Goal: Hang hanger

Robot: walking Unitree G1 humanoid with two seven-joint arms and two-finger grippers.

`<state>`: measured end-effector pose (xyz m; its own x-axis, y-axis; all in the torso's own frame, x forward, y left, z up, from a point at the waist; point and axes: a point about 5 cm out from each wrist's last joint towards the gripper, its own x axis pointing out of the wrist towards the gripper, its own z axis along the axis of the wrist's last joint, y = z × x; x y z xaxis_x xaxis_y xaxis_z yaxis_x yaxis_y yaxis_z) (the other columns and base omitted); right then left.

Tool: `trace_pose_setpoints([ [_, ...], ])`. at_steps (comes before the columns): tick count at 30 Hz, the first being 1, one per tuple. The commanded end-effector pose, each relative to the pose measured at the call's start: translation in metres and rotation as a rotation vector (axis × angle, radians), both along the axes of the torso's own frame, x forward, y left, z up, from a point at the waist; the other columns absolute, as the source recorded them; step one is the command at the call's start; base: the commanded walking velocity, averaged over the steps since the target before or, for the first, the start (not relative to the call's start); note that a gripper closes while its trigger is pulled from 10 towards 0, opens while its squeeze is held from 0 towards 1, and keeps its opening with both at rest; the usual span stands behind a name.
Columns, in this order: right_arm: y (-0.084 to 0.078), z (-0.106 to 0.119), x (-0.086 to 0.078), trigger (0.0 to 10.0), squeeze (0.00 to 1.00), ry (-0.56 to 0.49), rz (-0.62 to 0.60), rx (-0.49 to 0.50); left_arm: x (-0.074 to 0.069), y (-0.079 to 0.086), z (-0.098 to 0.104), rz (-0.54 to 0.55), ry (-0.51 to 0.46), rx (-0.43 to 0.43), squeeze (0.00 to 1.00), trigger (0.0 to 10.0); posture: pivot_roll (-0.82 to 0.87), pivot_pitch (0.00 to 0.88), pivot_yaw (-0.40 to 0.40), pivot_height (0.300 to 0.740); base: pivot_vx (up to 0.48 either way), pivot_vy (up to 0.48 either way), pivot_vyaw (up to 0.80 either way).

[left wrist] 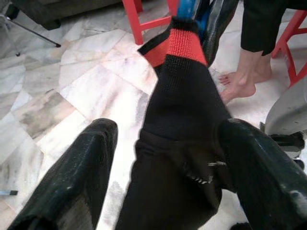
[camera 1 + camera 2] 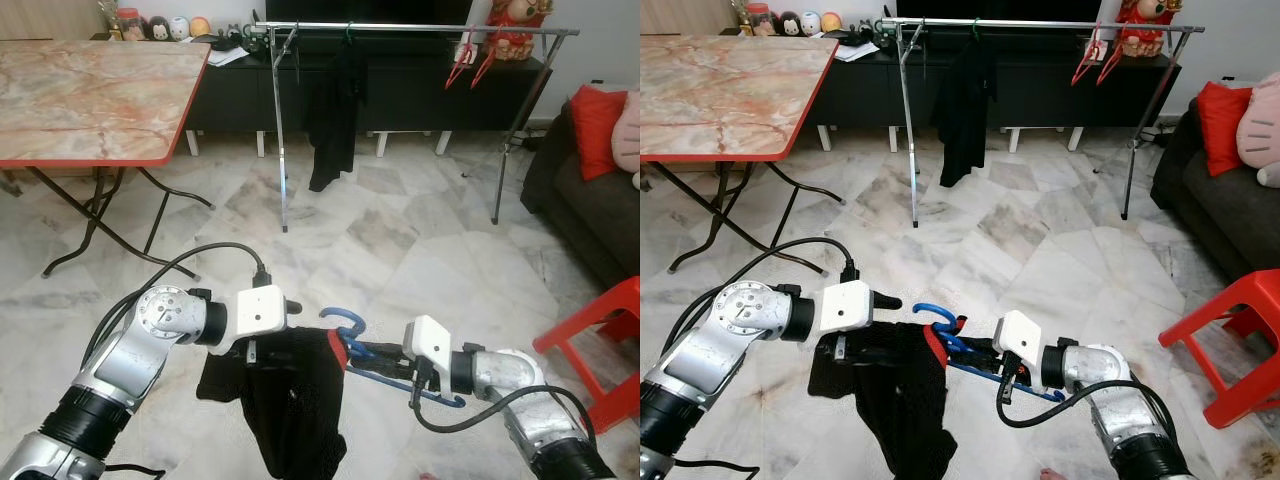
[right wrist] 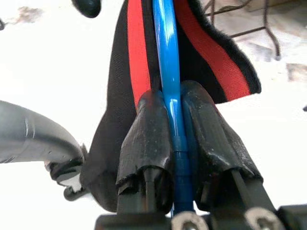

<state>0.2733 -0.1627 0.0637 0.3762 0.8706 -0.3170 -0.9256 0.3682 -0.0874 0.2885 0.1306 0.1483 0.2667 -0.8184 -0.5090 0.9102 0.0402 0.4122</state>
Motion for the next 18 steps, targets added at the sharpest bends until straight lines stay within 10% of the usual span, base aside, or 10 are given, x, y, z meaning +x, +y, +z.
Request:
trace_pose_setpoints([
  [1,-0.003,0.007,0.004,0.0,0.00,-0.047,-0.059,0.049,0.006,0.001,0.005,0.013,-0.063,0.018,1.00,10.0,-0.01,0.000,-0.077,0.740,0.000,0.000,0.00],
  [2,-0.003,0.006,0.005,0.0,0.00,-0.053,-0.074,0.051,0.006,0.001,0.004,0.020,-0.063,0.017,0.00,10.0,-0.01,0.000,-0.077,0.740,0.000,0.000,0.00],
  [18,-0.016,0.025,0.040,0.0,0.00,-0.239,-0.602,0.185,0.025,0.013,0.002,0.451,-0.201,-0.254,0.00,10.0,-0.02,0.000,-0.068,0.740,0.000,0.000,0.00],
])
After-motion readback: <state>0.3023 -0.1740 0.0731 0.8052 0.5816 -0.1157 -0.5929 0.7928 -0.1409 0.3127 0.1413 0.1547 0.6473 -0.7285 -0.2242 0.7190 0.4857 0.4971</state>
